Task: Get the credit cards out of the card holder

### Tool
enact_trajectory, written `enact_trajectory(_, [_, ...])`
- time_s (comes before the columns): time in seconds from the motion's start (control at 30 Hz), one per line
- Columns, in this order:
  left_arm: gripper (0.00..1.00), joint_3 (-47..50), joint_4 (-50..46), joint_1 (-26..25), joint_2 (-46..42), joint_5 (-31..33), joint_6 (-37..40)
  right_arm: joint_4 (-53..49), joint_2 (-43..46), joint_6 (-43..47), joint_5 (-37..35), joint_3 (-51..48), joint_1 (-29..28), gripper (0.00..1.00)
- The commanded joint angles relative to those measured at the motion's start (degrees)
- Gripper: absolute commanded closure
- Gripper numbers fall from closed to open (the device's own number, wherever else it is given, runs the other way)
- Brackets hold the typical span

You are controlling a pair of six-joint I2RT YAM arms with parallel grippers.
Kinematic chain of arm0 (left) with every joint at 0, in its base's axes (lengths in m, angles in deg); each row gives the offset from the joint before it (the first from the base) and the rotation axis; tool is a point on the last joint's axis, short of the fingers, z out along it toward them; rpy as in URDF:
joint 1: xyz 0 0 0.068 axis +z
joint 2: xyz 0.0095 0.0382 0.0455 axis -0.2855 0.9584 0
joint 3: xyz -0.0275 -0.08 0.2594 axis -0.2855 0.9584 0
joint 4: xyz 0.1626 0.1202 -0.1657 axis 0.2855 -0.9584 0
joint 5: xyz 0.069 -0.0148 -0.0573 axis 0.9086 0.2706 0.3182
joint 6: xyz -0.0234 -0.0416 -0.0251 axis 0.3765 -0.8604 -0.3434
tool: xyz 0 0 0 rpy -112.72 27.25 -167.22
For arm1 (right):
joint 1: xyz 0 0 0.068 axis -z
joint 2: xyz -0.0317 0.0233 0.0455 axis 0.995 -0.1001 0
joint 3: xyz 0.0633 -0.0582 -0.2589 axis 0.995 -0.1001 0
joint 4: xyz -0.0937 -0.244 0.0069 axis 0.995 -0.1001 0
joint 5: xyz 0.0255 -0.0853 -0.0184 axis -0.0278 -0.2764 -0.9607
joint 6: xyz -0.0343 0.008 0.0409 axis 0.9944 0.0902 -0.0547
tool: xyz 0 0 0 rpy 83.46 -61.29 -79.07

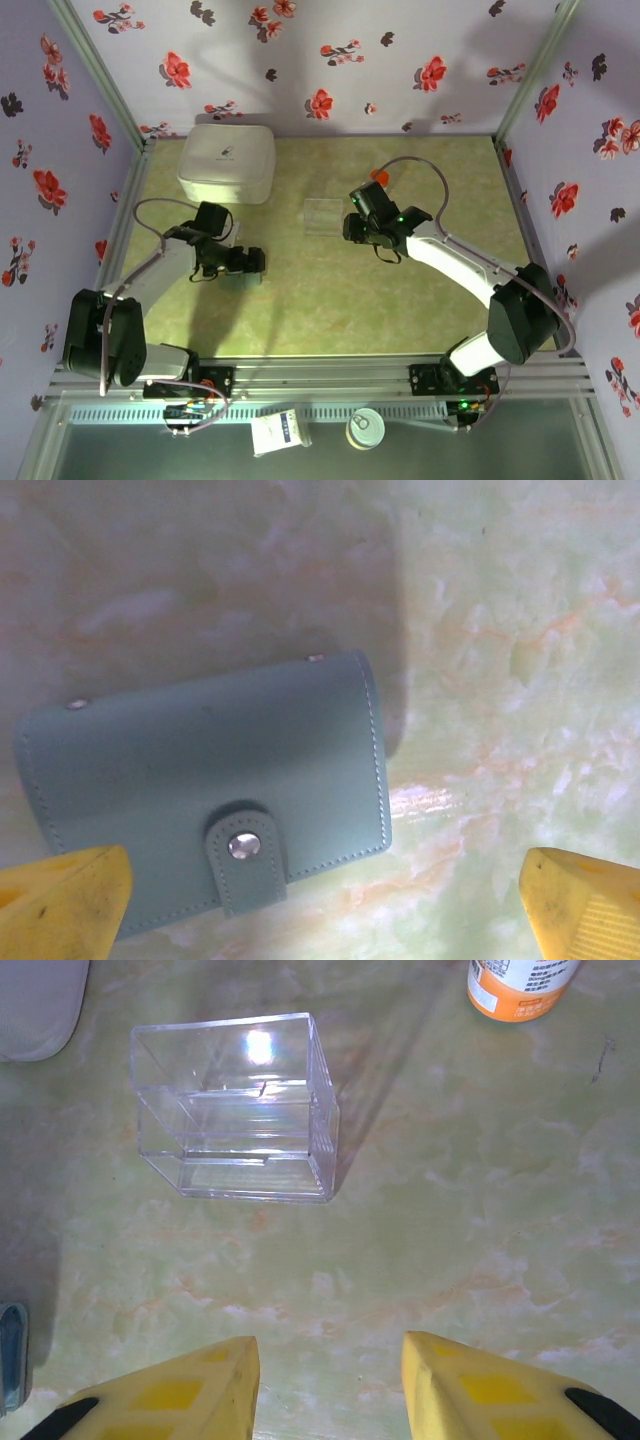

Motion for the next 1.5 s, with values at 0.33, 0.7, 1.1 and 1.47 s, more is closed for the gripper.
enact_trajectory(0.33, [0.0,-9.5,1.7,1.0,15.3,1.1,5.4,-2.4,1.2,0.1,-0.8,1.4,-0.5,0.54])
enact_trajectory(0.7, [0.0,-4.4,1.7,2.9,12.2,-1.4,3.0,-2.9,3.2,0.3,-1.0,0.8,-0.5,0.5])
enact_trajectory(1.1, [0.0,1.3,0.5,-2.9,6.6,-1.1,-2.1,-2.8,2.0,0.2,0.1,1.6,-0.5,0.48])
enact_trajectory(1.47, [0.03,2.0,0.2,-8.6,4.2,5.3,-8.8,-3.2,1.4,0.0,0.5,2.1,-0.5,0.47])
